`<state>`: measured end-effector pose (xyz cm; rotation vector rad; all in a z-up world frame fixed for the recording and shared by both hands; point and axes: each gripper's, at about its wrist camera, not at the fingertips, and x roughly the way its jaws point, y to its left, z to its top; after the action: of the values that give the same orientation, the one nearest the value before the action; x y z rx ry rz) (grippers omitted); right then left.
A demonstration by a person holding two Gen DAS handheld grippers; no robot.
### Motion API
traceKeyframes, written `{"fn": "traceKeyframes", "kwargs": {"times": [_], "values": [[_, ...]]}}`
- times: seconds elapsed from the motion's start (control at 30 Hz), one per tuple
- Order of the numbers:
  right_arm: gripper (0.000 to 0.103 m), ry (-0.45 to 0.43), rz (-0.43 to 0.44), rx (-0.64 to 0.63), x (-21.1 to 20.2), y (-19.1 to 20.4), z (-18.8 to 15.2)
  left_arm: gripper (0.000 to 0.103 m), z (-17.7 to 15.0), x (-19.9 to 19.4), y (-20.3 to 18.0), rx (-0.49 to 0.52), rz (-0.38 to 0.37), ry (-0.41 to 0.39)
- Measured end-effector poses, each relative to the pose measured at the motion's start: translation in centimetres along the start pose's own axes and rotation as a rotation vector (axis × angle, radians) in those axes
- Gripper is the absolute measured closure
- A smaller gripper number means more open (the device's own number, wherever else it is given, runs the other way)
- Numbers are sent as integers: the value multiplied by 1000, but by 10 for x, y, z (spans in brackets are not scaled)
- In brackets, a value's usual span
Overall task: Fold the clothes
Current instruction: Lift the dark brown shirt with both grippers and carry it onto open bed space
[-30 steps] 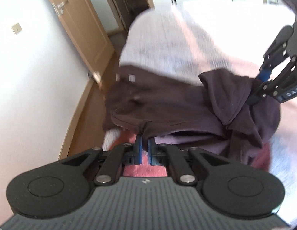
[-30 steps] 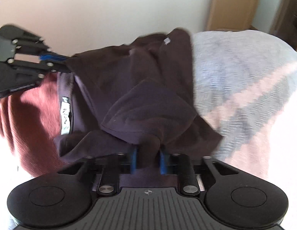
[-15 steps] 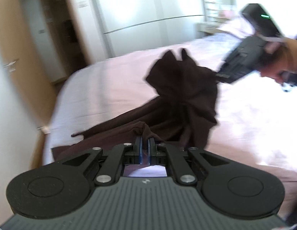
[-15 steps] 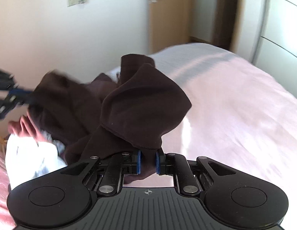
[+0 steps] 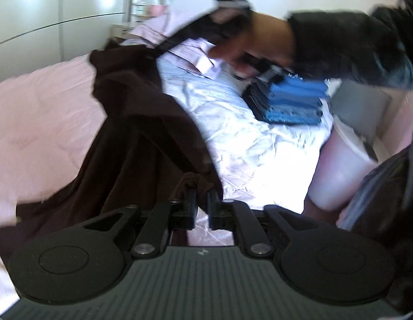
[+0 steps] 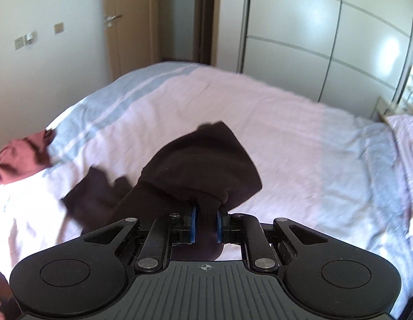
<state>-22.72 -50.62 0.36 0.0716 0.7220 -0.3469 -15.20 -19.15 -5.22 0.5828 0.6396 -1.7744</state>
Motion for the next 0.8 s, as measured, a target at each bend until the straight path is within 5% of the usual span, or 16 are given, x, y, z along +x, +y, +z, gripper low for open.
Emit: {"fn": "traceKeyframes", "kwargs": {"times": [0.03, 0.1, 0.17, 0.27, 0.4, 0.63, 0.7, 0.73, 0.8], "values": [[87, -14, -14, -19, 4, -8, 4, 82, 1, 0, -1, 6, 3, 6], [50, -27, -93, -45, 18, -16, 10, 68, 3, 3, 4, 11, 17, 22], [35, -36, -142, -19, 19, -23, 10, 63, 6, 10, 19, 4, 43, 42], [32, -14, -159, 71, 10, -32, -9, 51, 7, 24, 50, -5, 82, 76], [30, 156, -155, 262, 14, -26, -69, 41, 2, 59, 116, 25, 122, 155], [20, 386, -106, 538, 39, 16, -162, 40, -6, 176, 185, 158, 107, 280], [19, 430, -82, 569, 55, 27, -181, 49, -8, 217, 197, 171, 120, 350], [19, 449, -63, 602, 65, 29, -193, 73, -11, 236, 201, 176, 144, 383], [19, 486, -23, 666, 85, 32, -218, 94, -16, 259, 210, 169, 180, 427]]}}
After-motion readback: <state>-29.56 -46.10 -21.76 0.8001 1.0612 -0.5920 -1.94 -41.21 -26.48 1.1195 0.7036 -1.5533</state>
